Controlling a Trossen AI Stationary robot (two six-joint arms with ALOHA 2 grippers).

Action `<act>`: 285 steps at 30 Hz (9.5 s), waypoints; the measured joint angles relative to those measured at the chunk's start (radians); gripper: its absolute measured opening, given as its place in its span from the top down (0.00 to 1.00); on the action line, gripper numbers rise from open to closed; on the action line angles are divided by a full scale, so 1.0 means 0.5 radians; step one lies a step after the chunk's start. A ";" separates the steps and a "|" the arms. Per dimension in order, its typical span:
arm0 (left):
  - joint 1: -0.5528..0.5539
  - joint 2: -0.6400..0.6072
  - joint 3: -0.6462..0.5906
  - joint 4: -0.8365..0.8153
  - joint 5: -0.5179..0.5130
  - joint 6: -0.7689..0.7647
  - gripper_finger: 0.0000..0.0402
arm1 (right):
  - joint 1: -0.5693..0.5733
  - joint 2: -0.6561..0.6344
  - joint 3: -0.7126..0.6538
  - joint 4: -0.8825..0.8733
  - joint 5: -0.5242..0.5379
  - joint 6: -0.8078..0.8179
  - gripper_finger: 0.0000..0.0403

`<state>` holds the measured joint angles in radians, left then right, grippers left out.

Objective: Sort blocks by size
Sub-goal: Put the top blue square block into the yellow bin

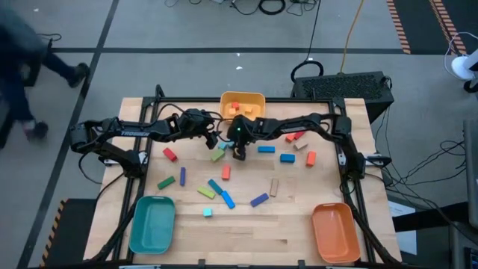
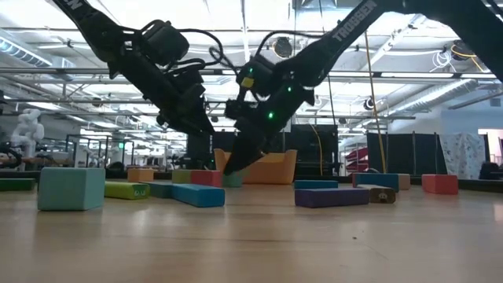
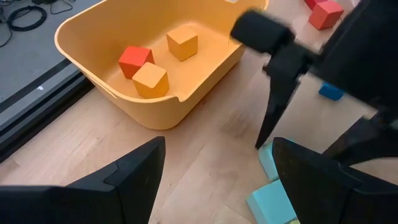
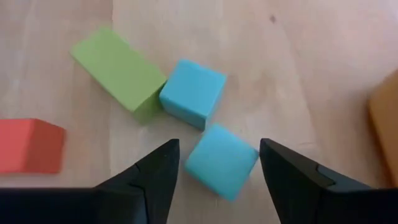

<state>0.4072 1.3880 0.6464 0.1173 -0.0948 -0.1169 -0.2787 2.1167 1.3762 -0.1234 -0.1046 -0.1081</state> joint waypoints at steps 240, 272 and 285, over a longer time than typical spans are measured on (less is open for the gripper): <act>-0.022 0.471 0.063 1.038 0.976 -0.522 0.46 | 0.278 -0.672 -0.935 1.129 0.810 -1.254 0.70; 0.101 0.333 0.066 1.115 0.806 -0.418 0.48 | -0.461 -0.555 -0.375 0.408 0.295 -0.094 0.69; 0.083 0.333 0.066 1.090 0.761 -0.381 0.59 | -0.540 -0.059 0.188 -0.099 0.258 -0.014 0.69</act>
<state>0.4488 1.5547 0.6792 0.6622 0.2859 -0.3075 -0.5489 2.0870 1.4701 -0.1730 0.0246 -0.1150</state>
